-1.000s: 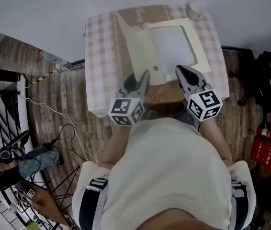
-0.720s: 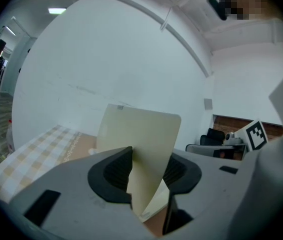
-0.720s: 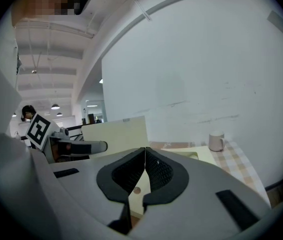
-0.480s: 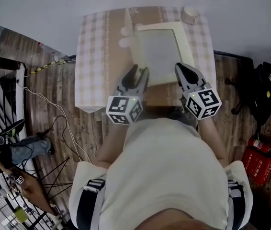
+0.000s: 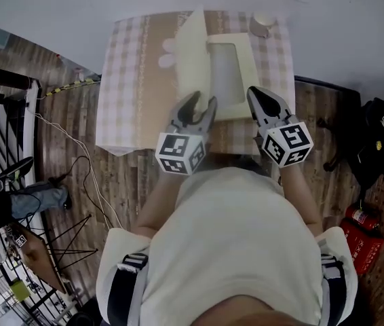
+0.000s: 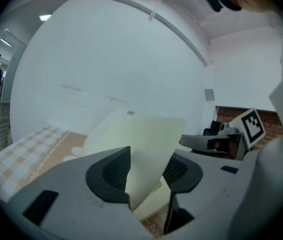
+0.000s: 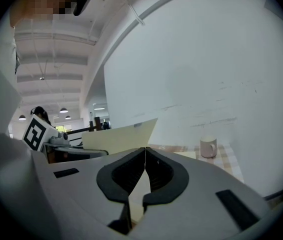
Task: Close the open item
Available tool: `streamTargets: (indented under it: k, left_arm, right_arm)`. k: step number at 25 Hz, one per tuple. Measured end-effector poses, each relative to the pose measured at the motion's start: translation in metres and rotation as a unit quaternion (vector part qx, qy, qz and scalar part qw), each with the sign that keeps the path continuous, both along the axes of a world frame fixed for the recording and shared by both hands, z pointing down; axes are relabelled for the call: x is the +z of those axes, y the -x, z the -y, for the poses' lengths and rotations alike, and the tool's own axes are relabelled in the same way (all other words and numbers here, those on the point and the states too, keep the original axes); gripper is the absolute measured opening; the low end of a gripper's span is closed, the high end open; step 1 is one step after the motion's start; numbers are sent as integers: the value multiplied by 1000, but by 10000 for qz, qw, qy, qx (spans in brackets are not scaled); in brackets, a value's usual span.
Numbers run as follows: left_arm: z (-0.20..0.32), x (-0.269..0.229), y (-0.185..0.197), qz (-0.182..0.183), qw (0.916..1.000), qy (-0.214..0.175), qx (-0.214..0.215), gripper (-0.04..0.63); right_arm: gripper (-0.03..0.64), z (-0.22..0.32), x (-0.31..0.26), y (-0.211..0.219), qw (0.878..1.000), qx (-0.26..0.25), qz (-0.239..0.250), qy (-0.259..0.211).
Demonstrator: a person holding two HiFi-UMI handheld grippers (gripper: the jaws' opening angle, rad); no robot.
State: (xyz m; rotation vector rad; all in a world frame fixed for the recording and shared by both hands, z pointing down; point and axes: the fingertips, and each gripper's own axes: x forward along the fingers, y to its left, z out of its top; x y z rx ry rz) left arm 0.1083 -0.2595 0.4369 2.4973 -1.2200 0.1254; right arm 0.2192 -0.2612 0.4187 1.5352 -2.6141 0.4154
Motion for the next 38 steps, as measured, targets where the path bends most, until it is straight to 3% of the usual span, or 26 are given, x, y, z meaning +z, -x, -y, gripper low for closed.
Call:
streamTargets:
  k: [15, 29, 38]
  left_arm:
    - [-3, 39, -72, 594, 9975, 364, -108, 161]
    - [-3, 84, -112, 1368, 9874, 794, -57, 160]
    - [-2, 109, -125, 1638, 9802, 1114, 16, 160]
  right_arm:
    - [0, 23, 10, -64, 9992, -333, -212, 99]
    - [0, 99, 46, -62, 9918, -987, -699, 414]
    - [0, 118, 95, -43, 9759, -1545, -1310, 807]
